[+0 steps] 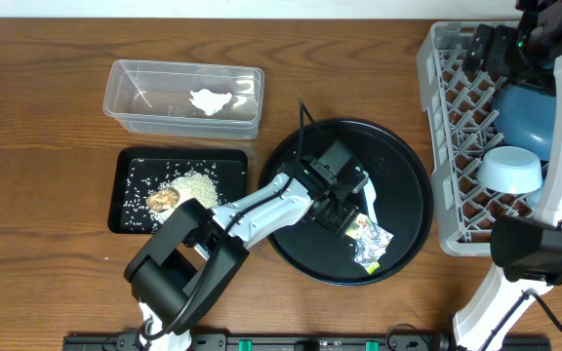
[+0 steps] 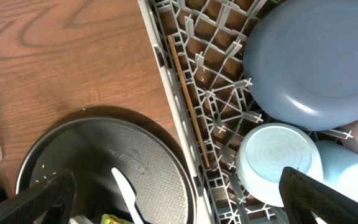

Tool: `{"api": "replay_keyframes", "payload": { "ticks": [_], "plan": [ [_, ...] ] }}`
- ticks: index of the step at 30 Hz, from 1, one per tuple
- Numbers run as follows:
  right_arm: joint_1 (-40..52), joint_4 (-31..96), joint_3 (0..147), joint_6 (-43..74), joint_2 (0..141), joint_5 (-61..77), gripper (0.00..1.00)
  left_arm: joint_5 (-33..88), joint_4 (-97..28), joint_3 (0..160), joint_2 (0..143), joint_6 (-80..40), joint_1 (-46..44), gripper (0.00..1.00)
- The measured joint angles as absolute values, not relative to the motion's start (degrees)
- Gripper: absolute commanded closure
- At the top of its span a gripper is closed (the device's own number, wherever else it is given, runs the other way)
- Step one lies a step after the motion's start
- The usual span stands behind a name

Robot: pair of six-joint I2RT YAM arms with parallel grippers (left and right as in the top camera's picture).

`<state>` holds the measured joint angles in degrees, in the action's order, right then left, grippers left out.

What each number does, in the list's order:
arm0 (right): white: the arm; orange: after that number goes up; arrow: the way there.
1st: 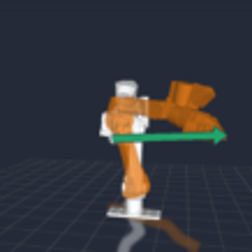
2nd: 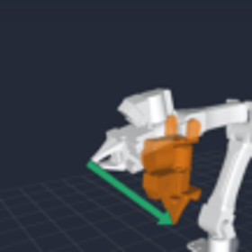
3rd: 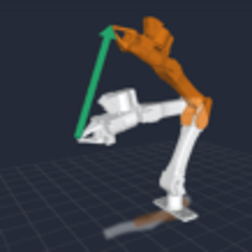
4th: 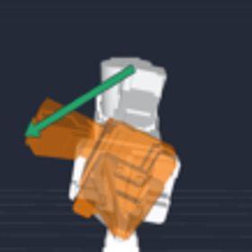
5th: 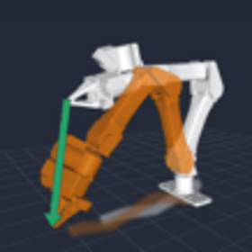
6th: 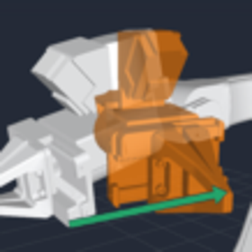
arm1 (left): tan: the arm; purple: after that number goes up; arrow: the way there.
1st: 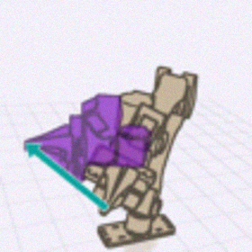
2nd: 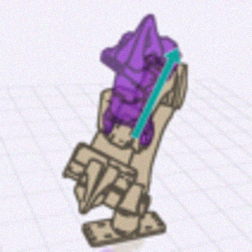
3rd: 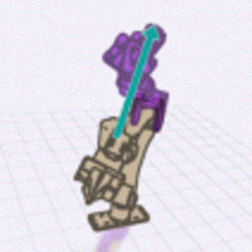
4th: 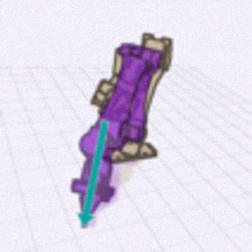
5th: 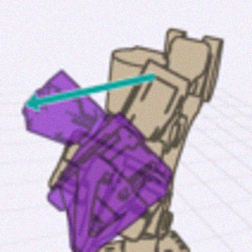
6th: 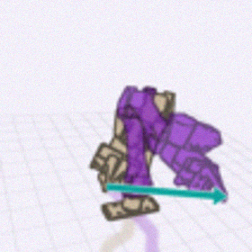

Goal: Sort waste into correct bins and load items into the dishwasher rack
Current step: 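Lower the left gripper and pinch the yellow wrapper with foil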

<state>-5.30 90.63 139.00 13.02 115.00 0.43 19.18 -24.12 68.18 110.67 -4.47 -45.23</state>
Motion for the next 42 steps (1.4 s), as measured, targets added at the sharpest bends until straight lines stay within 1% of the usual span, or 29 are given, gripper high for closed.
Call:
{"api": "replay_keyframes", "payload": {
  "ticks": [17,25,31,42],
  "plan": [
    [-5.3,90.6,139.0,13.0,115.0,0.4,0.01,16.1,-23.7,68.2,110.4,-4.4,-45.9,0.34],
    [-5.3,90.6,139.0,13.0,115.0,0.4,0.01,15.9,-23.6,68.2,105.8,-4.5,-45.9,0.34],
    [-5.3,90.6,139.0,13.0,115.0,0.4,0.01,16.5,-23.7,68.2,105.9,-4.5,-46.0,0.34],
    [-5.3,90.6,139.0,13.0,115.0,0.4,0.01,14.6,-23.3,68.2,107.7,-4.5,-49.2,0.33]
  ]
}}
